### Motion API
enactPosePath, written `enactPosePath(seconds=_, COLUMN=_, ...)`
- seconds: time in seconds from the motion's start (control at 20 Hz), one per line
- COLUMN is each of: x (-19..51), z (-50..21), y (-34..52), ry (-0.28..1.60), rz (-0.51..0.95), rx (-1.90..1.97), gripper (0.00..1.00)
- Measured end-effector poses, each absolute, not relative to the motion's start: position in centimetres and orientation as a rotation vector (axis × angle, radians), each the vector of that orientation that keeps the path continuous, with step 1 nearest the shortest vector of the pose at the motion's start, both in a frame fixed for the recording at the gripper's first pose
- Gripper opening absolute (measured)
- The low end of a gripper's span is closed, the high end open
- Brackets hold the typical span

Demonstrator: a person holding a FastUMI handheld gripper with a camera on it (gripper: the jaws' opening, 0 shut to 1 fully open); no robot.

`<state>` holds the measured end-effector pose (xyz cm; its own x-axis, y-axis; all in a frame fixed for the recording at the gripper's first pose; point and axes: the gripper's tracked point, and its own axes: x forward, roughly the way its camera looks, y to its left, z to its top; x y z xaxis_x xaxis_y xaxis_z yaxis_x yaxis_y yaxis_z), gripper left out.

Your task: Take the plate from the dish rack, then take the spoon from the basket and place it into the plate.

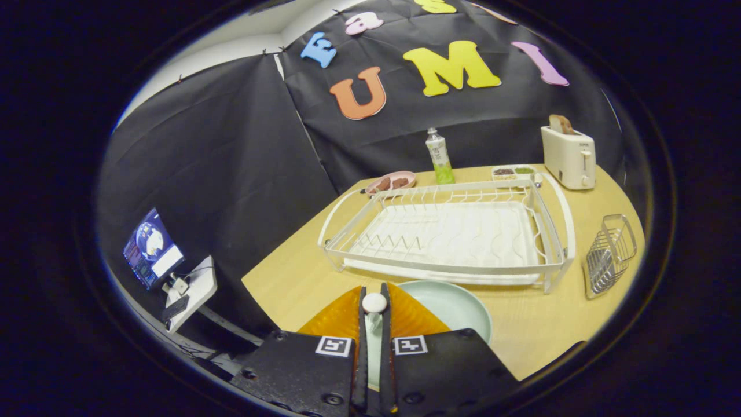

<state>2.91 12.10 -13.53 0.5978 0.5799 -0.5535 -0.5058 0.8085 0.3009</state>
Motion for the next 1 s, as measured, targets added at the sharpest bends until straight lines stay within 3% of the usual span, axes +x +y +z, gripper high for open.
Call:
enactPosePath(seconds=0.25, x=4.0, z=-13.0, y=11.3, ry=0.667, rz=0.602, rx=0.148, gripper=0.26)
enactPosePath(seconds=0.4, x=4.4, z=-12.3, y=10.2, ry=0.63, rz=0.567, rx=0.136, gripper=0.49)
enactPosePath(seconds=0.45, x=4.4, z=-12.0, y=9.9, ry=0.616, rz=0.557, rx=0.13, gripper=0.52)
enactPosePath(seconds=0.7, x=4.5, z=-9.5, y=8.1, ry=0.503, rz=0.487, rx=0.091, gripper=0.86)
enactPosePath(seconds=0.8, x=4.2, z=-8.1, y=7.4, ry=0.442, rz=0.452, rx=0.07, gripper=0.94)
enactPosePath(seconds=1.0, x=3.4, z=-4.8, y=5.7, ry=0.305, rz=0.367, rx=0.048, gripper=0.99)
